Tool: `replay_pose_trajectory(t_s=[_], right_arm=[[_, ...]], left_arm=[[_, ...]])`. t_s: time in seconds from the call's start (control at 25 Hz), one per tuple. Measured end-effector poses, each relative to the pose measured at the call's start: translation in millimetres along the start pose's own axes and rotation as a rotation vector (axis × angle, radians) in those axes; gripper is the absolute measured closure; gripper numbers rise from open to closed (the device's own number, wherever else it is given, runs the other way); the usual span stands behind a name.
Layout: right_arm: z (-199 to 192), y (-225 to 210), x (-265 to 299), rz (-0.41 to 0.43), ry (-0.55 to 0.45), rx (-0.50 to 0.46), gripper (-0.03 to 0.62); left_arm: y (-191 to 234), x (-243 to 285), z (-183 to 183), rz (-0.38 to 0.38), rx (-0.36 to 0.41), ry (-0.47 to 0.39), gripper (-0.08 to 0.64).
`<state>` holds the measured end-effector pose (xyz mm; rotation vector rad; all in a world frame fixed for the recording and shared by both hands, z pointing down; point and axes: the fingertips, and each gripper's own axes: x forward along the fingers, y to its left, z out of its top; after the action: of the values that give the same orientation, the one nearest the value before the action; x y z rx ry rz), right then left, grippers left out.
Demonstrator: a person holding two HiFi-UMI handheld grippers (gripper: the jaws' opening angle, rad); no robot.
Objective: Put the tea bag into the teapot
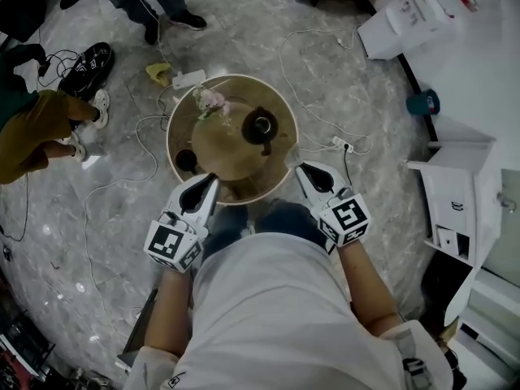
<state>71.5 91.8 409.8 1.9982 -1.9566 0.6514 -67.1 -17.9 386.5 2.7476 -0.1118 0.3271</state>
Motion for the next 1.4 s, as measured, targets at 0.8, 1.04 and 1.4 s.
replay_pose_trajectory(t_s=[0.8, 1.04, 1.4], right_arm=[[-55, -67, 114, 0.262, 0.303, -0.086, 0.589], [-80, -80, 144, 0.399, 0.415, -0.125, 0.589], [-129, -98, 178, 0.558, 0.587, -0.152, 0.589]], left_arm=[[34, 24, -21, 0.295, -0.165, 0.005, 0.549], [34, 25, -27, 0.438, -0.210, 0.005, 0.548], [19, 28, -30, 0.613, -0.272, -0.006, 0.548]])
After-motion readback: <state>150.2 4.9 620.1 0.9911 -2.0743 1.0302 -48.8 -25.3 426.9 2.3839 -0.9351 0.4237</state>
